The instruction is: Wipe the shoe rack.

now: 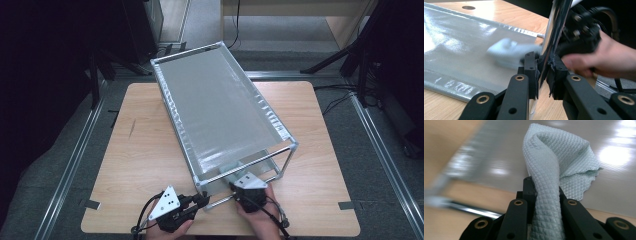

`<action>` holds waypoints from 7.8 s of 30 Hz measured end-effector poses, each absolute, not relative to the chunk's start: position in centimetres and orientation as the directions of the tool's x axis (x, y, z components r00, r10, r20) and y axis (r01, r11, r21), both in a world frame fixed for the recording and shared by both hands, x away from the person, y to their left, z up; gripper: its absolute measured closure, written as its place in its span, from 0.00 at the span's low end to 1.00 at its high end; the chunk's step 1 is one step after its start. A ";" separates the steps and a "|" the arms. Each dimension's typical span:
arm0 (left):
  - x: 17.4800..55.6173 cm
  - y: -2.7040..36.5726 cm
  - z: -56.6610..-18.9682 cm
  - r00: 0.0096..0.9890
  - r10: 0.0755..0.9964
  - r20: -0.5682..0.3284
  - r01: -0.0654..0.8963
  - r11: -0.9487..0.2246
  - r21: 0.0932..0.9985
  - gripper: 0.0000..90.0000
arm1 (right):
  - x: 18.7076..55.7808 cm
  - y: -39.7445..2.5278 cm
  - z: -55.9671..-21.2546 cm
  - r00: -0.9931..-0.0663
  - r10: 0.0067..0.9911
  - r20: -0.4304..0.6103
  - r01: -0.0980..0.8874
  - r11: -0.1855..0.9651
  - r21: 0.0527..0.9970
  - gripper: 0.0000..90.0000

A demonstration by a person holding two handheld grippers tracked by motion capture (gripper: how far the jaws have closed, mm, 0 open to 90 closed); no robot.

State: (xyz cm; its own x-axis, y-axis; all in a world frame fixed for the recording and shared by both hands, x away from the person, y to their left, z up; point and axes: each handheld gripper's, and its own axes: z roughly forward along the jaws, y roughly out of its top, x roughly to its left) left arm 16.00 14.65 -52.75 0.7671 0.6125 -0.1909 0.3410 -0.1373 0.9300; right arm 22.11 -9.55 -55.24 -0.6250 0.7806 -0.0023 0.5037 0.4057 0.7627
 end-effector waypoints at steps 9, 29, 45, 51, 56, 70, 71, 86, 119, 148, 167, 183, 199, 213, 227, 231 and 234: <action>16.0 14.7 -52.8 0.767 0.613 -0.189 0.340 -0.139 0.930 0.88 | 20.4 -6.5 -55.4 -0.726 0.684 0.074 0.485 0.431 0.761 0.89; 16.0 14.7 -52.7 0.769 0.610 -0.190 0.341 -0.140 0.930 0.88 | 24.8 -16.1 -54.9 -0.452 0.892 -0.016 0.578 0.307 0.756 0.89; 16.0 14.6 -52.8 0.763 0.615 -0.196 0.347 -0.134 0.928 0.88 | 20.3 -7.6 -55.2 -0.719 0.695 0.026 0.469 0.456 0.757 0.85; 15.9 14.4 -52.7 0.766 0.613 -0.190 0.344 -0.142 0.928 0.88 | 21.6 -11.4 -55.1 -0.636 0.770 0.051 0.521 0.379 0.765 0.87; 15.9 14.4 -52.7 0.766 0.614 -0.190 0.344 -0.142 0.928 0.88 | 23.3 -15.4 -54.9 -0.516 0.857 -0.012 0.543 0.338 0.768 0.87; 15.9 14.3 -52.7 0.765 0.613 -0.194 0.347 -0.139 0.928 0.88 | 21.2 -10.5 -55.5 -0.629 0.777 0.018 0.495 0.382 0.780 0.86; 15.9 14.3 -52.7 0.766 0.612 -0.195 0.347 -0.139 0.928 0.88 | 20.6 -9.4 -55.5 -0.664 0.746 0.046 0.491 0.389 0.779 0.86; 15.9 14.2 -52.7 0.773 0.605 -0.192 0.344 -0.146 0.927 0.88 | 21.5 -11.9 -54.7 -0.625 0.780 0.039 0.528 0.384 0.758 0.86; 16.2 14.1 -52.8 0.769 0.607 -0.201 0.352 -0.138 0.926 0.88 | 19.4 -10.7 -54.4 -0.718 0.694 0.058 0.482 0.435 0.761 0.88; 16.3 14.3 -52.8 0.765 0.612 -0.202 0.354 -0.137 0.925 0.88 | 22.6 -23.5 -50.8 -0.348 0.934 0.083 0.550 0.132 0.824 0.90; 16.6 14.9 -52.8 0.752 0.628 -0.200 0.358 -0.135 0.924 0.88 | 23.2 -30.5 -51.4 -0.116 0.988 0.103 0.594 -0.014 0.805 0.90; 16.9 15.7 -52.8 0.737 0.646 -0.201 0.363 -0.127 0.923 0.88 | 22.0 -27.5 -48.4 -0.250 0.959 0.130 0.430 -0.010 0.903 0.51; 16.6 15.7 -52.9 0.735 0.648 -0.200 0.364 -0.128 0.923 0.88 | 24.3 -21.9 -49.4 -0.349 0.931 0.105 0.449 0.068 0.891 0.89; 15.9 13.1 -52.7 0.770 0.616 -0.170 0.339 -0.169 0.925 0.89 | 29.2 -19.9 -49.2 -0.299 0.951 0.077 0.459 0.073 0.885 0.90; 16.1 10.6 -52.5 0.795 0.597 -0.107 0.293 -0.223 0.930 0.90 | 31.8 -18.5 -48.8 -0.374 0.917 0.142 0.468 0.054 0.882 0.57; 16.7 9.6 -52.5 0.790 0.605 -0.101 0.291 -0.224 0.930 0.90 | 28.1 -18.6 -48.6 -0.409 0.909 0.085 0.430 0.110 0.896 0.50; 17.4 8.9 -52.4 0.782 0.617 -0.089 0.286 -0.228 0.931 0.90 | 26.1 -18.6 -48.6 -0.427 0.902 0.063 0.415 0.133 0.900 0.46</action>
State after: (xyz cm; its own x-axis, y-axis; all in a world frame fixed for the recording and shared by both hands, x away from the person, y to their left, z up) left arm 17.35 8.95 -52.41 0.7823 0.6165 -0.0889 0.2857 -0.2284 0.9307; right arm 26.11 -18.58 -48.56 -0.4268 0.9022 0.0631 0.4151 0.1334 0.8999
